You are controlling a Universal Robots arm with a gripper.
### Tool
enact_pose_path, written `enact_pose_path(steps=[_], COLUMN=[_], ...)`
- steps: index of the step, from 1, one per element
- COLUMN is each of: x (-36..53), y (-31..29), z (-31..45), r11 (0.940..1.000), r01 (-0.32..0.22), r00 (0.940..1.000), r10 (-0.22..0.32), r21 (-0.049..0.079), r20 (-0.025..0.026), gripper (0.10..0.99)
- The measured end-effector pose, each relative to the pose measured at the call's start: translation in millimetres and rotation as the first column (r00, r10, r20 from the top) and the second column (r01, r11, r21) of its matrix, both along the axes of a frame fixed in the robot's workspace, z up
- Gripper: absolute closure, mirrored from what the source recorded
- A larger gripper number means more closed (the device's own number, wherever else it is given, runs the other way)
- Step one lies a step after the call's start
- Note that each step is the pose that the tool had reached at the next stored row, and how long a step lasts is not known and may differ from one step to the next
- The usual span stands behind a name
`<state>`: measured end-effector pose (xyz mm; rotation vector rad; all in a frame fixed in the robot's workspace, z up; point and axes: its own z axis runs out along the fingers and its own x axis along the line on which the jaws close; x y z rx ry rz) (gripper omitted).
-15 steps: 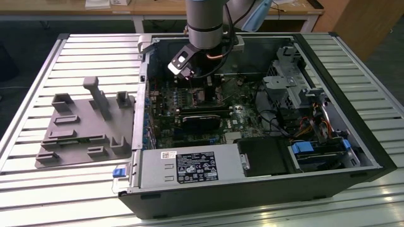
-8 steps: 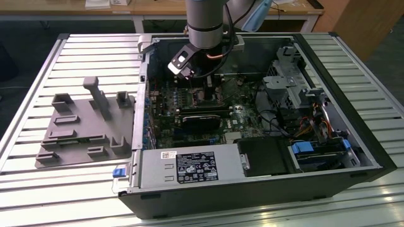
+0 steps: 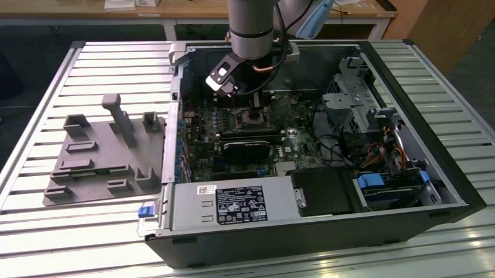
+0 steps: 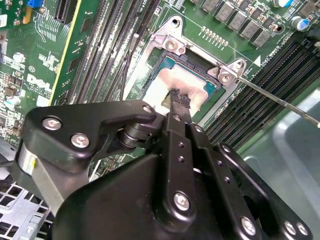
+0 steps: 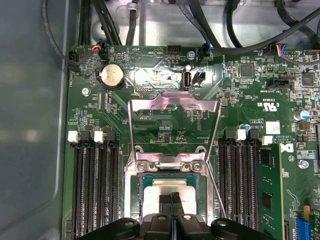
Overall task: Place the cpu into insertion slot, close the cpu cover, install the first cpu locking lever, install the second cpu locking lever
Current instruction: 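Place the cpu into insertion slot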
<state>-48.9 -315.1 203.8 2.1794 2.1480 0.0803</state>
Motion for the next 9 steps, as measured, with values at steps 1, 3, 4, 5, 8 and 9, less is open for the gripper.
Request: enact_pose_path(steps=[1, 3, 4, 5, 8, 9], x=[0.0, 0.0, 0.0, 0.0, -0.1, -0.2], y=[0.0, 0.0, 0.0, 0.0, 0.0, 0.0], z=[0.1, 0.3, 0.5, 0.5, -0.6, -1.4], r11=[1.0000, 1.0000, 1.0000, 1.0000, 1.0000, 1.0000], r01=[0.000, 0.000, 0.000, 0.000, 0.000, 0.000], r00=[1.0000, 1.0000, 1.0000, 1.0000, 1.0000, 1.0000], r10=[0.000, 0.000, 0.000, 0.000, 0.000, 0.000], r21=[0.000, 0.000, 0.000, 0.000, 0.000, 0.000], r20=[0.0000, 0.0000, 0.0000, 0.0000, 0.0000, 0.0000], gripper=[0.969, 0.984, 0.984, 0.984, 0.984, 0.984])
